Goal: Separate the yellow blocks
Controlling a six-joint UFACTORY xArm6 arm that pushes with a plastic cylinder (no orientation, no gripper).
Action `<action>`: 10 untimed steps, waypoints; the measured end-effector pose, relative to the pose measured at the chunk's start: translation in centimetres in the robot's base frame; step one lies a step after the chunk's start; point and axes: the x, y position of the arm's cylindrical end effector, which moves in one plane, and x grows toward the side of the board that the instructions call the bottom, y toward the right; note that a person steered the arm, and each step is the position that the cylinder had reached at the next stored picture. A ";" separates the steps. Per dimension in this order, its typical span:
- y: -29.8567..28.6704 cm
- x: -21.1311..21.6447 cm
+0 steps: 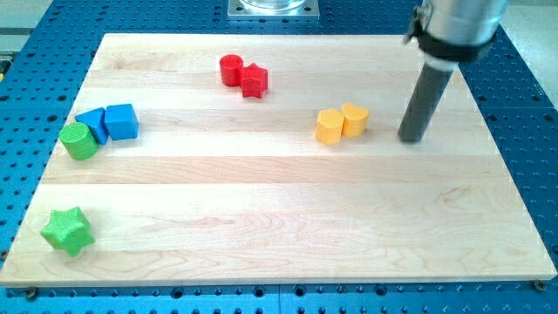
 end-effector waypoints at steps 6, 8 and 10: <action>-7.1 -2.5; -19.4 5.5; -17.9 1.4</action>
